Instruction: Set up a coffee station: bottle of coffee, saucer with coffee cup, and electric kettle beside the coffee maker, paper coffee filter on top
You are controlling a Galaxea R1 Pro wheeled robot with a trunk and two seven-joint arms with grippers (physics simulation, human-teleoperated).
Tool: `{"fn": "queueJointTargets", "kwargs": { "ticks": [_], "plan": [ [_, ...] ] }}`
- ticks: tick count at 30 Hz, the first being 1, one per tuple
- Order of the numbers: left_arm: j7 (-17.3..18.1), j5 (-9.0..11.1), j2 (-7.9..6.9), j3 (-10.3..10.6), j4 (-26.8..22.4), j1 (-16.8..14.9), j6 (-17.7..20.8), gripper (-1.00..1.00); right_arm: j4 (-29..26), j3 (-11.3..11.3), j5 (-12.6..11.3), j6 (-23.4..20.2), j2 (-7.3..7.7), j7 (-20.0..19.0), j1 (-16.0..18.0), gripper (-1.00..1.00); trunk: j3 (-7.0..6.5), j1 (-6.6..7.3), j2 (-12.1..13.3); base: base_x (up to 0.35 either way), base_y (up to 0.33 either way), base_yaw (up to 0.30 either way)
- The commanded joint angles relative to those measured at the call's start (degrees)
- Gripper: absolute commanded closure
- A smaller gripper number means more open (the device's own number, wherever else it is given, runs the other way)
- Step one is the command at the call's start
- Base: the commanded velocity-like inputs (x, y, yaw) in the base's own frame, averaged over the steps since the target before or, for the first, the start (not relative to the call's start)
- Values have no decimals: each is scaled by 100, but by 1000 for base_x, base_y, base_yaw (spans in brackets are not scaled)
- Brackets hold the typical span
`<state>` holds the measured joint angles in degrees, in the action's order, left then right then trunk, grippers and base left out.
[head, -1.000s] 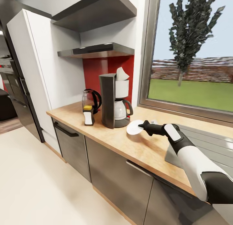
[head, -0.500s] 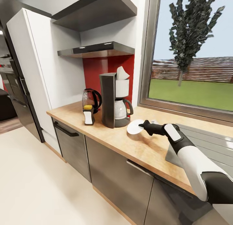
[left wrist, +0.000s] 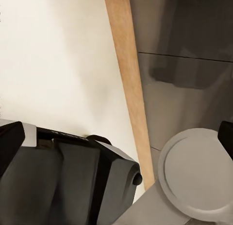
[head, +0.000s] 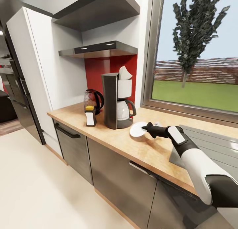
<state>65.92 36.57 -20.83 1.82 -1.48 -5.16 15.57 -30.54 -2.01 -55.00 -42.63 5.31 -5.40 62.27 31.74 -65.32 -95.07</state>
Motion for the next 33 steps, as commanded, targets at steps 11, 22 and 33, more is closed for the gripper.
{"fn": "queueJointTargets", "kwargs": {
  "ticks": [11,22,33],
  "plan": [
    [17,34,-8,20,-1,-2,60,-100,261,-20,7,0,6,-40,4,100,78,-87,-164,0,0,0],
    [25,34,-9,20,-1,-2,60,-100,268,-19,7,1,6,-40,4,100,132,-153,-284,0,0,0],
    [26,34,-9,20,-1,-2,60,-100,267,-19,7,1,6,-40,4,100,150,-175,-324,0,0,0]
  ]
}}
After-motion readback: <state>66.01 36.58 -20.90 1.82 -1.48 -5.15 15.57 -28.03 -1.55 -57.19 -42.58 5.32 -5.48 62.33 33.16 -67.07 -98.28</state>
